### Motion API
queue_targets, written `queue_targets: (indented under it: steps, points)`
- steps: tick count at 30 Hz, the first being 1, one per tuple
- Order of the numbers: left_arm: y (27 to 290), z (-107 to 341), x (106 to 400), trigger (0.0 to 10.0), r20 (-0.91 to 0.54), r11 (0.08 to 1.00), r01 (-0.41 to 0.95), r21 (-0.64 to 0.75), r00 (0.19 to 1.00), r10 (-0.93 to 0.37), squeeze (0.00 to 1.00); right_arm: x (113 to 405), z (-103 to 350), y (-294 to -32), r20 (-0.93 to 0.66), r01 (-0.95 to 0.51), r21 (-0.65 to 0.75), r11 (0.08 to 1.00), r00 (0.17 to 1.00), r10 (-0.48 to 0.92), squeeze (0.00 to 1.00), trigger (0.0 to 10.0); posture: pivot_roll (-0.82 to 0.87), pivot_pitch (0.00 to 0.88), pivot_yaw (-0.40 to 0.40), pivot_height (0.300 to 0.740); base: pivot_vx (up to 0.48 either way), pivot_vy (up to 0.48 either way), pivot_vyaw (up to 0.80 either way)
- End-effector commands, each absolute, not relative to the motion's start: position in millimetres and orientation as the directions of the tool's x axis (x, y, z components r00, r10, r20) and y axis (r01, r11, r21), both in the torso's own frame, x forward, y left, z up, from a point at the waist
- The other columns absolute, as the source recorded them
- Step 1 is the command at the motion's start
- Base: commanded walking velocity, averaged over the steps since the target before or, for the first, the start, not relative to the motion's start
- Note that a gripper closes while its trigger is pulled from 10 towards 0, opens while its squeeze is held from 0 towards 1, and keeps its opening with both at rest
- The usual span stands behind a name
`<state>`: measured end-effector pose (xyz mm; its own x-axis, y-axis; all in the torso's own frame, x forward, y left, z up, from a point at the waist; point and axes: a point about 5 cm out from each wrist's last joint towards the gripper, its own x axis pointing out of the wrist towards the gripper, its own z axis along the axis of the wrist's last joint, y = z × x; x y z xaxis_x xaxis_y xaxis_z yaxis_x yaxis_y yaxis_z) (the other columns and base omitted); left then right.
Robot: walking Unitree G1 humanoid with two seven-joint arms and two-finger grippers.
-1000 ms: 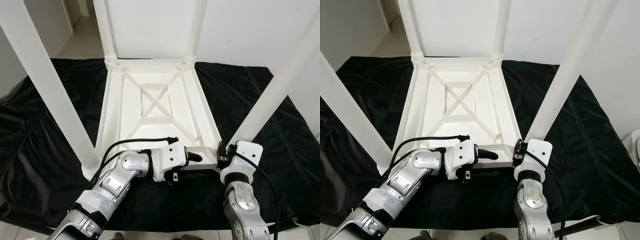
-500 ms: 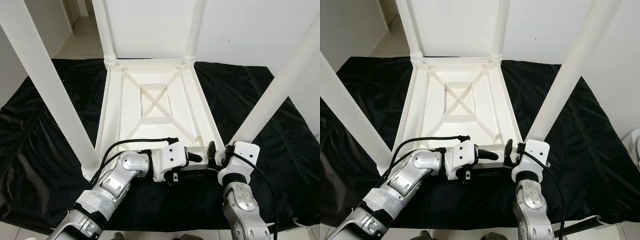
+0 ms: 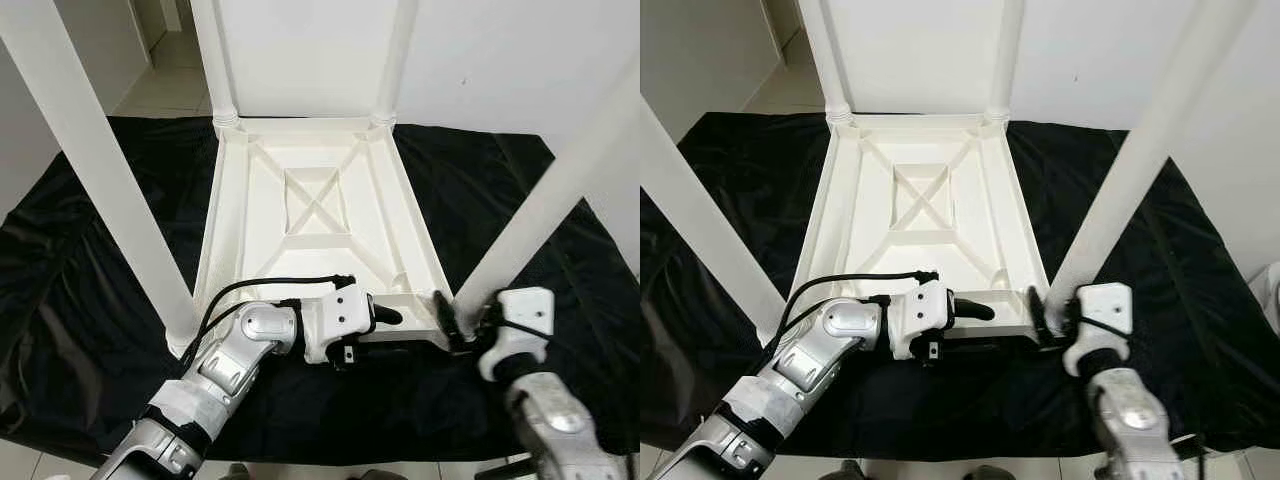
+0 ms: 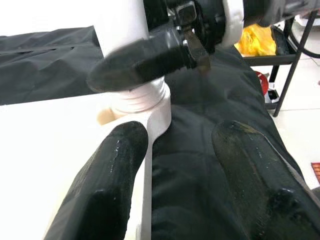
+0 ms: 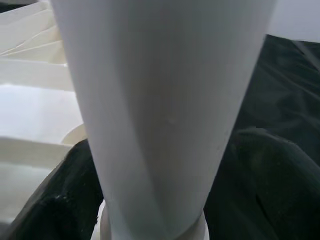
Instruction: Building children table
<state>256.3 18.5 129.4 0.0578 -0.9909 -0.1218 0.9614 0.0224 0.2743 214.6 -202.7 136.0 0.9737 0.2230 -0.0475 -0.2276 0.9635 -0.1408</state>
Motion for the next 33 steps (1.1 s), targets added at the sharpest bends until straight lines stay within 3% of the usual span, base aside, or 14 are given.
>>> queue_targets:
  steps: [1,8,9,11,14,15,17,26,27,28,29,30,31,33]
  points:
    - [18,129,255,10.0,-0.143,-0.020,0.961,0.275,0.020,-0.989,0.00,216,134,-203,-0.058,-0.266,-0.132,0.955,0.964,0.261,0.00,10.0,-0.08,0.000,0.010,0.740,0.000,0.000,0.00]
    - [18,130,256,10.0,-0.145,-0.018,0.960,0.279,0.024,-0.989,0.00,226,131,-201,-0.092,-0.392,-0.168,0.905,0.920,0.381,0.00,10.0,-0.07,0.000,0.010,0.740,0.000,0.000,0.00]
    - [18,130,257,10.0,-0.145,-0.016,0.959,0.282,0.026,-0.989,0.00,230,130,-200,-0.100,-0.412,-0.179,0.893,0.911,0.400,0.00,7.3,-0.07,0.000,0.008,0.740,0.000,0.000,0.00]
    - [19,131,257,10.0,-0.144,-0.014,0.959,0.283,0.028,-0.989,0.00,233,129,-200,-0.104,-0.430,-0.185,0.884,0.903,0.417,0.00,7.3,-0.06,0.000,0.007,0.740,0.000,0.000,0.00]
    - [19,131,257,10.0,-0.143,-0.010,0.959,0.284,0.032,-0.989,0.00,236,128,-201,-0.105,-0.450,-0.180,0.874,0.893,0.438,0.00,5.2,-0.06,0.000,0.006,0.740,0.000,0.000,0.00]
    - [19,131,257,10.0,-0.143,-0.009,0.959,0.283,0.033,-0.989,0.00,237,128,-202,-0.105,-0.458,-0.182,0.870,0.889,0.446,0.00,0.6,-0.06,0.000,0.004,0.740,0.000,0.000,0.00]
    - [19,131,257,10.0,-0.142,-0.007,0.959,0.283,0.035,-0.989,0.00,239,128,-202,-0.104,-0.465,-0.185,0.866,0.885,0.453,0.00,0.0,-0.05,0.000,0.003,0.740,0.000,0.000,0.00]
    - [20,131,257,10.0,-0.141,-0.001,0.959,0.283,0.040,-0.989,0.00,240,126,-197,-0.101,-0.491,-0.176,0.853,0.871,0.480,0.00,0.0,-0.06,0.000,0.004,0.740,0.000,0.000,0.00]
    - [20,131,257,10.0,-0.141,-0.002,0.959,0.283,0.040,-0.989,0.00,239,124,-196,-0.098,-0.486,-0.171,0.857,0.874,0.476,0.00,3.3,-0.06,0.000,0.005,0.740,0.000,0.000,0.00]
    - [20,131,257,10.0,-0.141,-0.002,0.959,0.283,0.040,-0.989,0.00,239,124,-196,-0.098,-0.486,-0.171,0.857,0.874,0.476,0.00,3.3,-0.06,0.000,0.005,0.740,0.000,0.000,0.00]
    - [19,131,257,10.0,-0.141,-0.003,0.959,0.284,0.038,-0.989,0.00,239,123,-196,-0.091,-0.470,-0.163,0.868,0.883,0.461,0.00,8.1,-0.06,0.000,0.005,0.740,0.000,0.000,0.00]
    - [19,131,257,10.0,-0.141,-0.003,0.959,0.284,0.038,-0.989,0.00,239,123,-196,-0.091,-0.470,-0.163,0.868,0.883,0.461,0.00,8.1,-0.06,0.000,0.005,0.740,0.000,0.000,0.00]
    - [19,131,257,10.0,-0.141,-0.005,0.959,0.284,0.037,-0.989,0.00,238,122,-194,-0.087,-0.463,-0.144,0.875,0.886,0.455,0.00,10.0,-0.06,0.000,0.006,0.740,0.000,0.000,0.00]
    - [19,131,257,10.0,-0.141,-0.006,0.959,0.284,0.035,-0.989,0.00,237,121,-193,-0.085,-0.456,-0.136,0.880,0.890,0.448,0.00,10.0,-0.06,0.000,0.008,0.740,0.000,0.000,0.00]
